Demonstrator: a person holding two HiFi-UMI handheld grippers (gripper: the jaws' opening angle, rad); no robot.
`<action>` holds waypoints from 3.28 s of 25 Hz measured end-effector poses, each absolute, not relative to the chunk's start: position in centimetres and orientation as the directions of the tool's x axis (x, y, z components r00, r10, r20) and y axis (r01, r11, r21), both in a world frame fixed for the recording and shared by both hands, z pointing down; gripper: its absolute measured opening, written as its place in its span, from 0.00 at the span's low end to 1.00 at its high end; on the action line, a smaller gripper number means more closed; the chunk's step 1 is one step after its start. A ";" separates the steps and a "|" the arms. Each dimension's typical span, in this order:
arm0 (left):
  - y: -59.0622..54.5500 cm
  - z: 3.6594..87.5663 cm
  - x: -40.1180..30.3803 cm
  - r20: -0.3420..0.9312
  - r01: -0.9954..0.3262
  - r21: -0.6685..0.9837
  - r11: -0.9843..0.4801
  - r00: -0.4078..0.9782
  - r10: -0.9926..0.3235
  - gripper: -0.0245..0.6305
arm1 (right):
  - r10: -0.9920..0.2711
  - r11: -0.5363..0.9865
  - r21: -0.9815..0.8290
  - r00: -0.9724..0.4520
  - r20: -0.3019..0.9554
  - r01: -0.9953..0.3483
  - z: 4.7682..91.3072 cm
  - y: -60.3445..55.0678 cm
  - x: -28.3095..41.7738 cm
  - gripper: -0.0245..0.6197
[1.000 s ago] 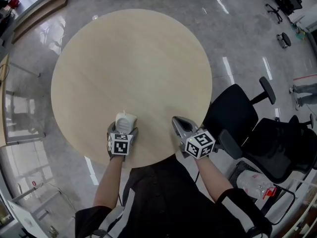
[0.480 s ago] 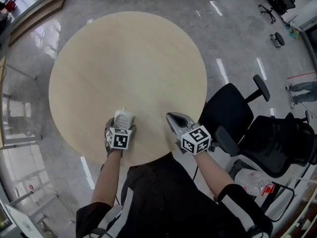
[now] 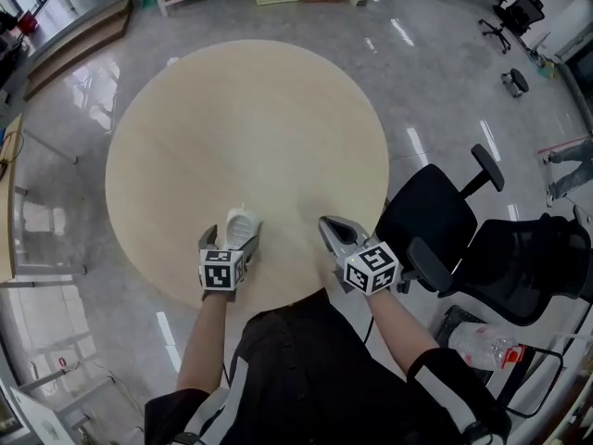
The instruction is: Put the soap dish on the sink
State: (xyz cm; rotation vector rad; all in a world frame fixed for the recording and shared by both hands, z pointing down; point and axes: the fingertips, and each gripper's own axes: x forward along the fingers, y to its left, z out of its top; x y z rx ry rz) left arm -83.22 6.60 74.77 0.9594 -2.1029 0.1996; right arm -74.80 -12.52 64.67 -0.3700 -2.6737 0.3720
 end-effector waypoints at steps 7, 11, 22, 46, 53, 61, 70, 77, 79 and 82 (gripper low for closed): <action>6.5 67.7 -84.2 0.509 -0.696 0.244 0.675 -0.501 -0.700 0.67 | 0.256 0.938 -0.305 -0.923 0.289 0.164 62.4 -12.7 -73.4 0.05; 6.1 63.2 -84.3 0.372 -0.677 0.203 0.707 -0.615 -0.696 0.32 | 0.232 0.945 -0.283 -0.944 0.233 0.163 60.3 -13.0 -72.2 0.05; -1.2 54.7 -79.4 0.103 -0.790 0.178 0.587 -0.578 -0.810 0.04 | 0.009 0.982 -0.189 -0.996 0.094 -0.009 53.5 -21.6 -63.1 0.05; -16.6 50.1 -63.0 -0.053 -0.942 0.140 0.305 -0.314 -0.948 0.04 | -0.283 0.948 -0.153 -0.959 -0.013 -0.278 50.1 -31.7 -42.8 0.05; -17.5 49.5 -63.6 -0.059 -0.952 0.112 0.286 -0.294 -0.954 0.04 | -0.301 0.944 -0.150 -0.953 -0.027 -0.294 49.8 -32.4 -43.0 0.05; -16.9 49.3 -65.9 -0.055 -0.949 0.104 0.298 -0.304 -0.951 0.04 | -0.283 0.950 -0.151 -0.959 -0.033 -0.275 49.5 -31.7 -45.6 0.05; -17.1 50.2 -67.1 -0.041 -0.947 0.120 0.298 -0.304 -0.952 0.04 | -0.273 0.951 -0.157 -0.962 -0.023 -0.266 49.7 -31.5 -47.4 0.05; -17.2 49.8 -67.8 -0.054 -0.949 0.128 0.288 -0.297 -0.953 0.04 | -0.260 0.955 -0.153 -0.965 -0.015 -0.255 49.8 -30.8 -48.6 0.05; -16.9 49.8 -68.0 -0.056 -0.947 0.131 0.292 -0.301 -0.952 0.04 | -0.254 0.957 -0.152 -0.967 -0.018 -0.249 49.7 -30.5 -49.0 0.05; -16.9 49.9 -67.9 -0.060 -0.946 0.136 0.295 -0.305 -0.951 0.04 | -0.249 0.959 -0.146 -0.968 -0.019 -0.244 49.5 -30.6 -49.1 0.05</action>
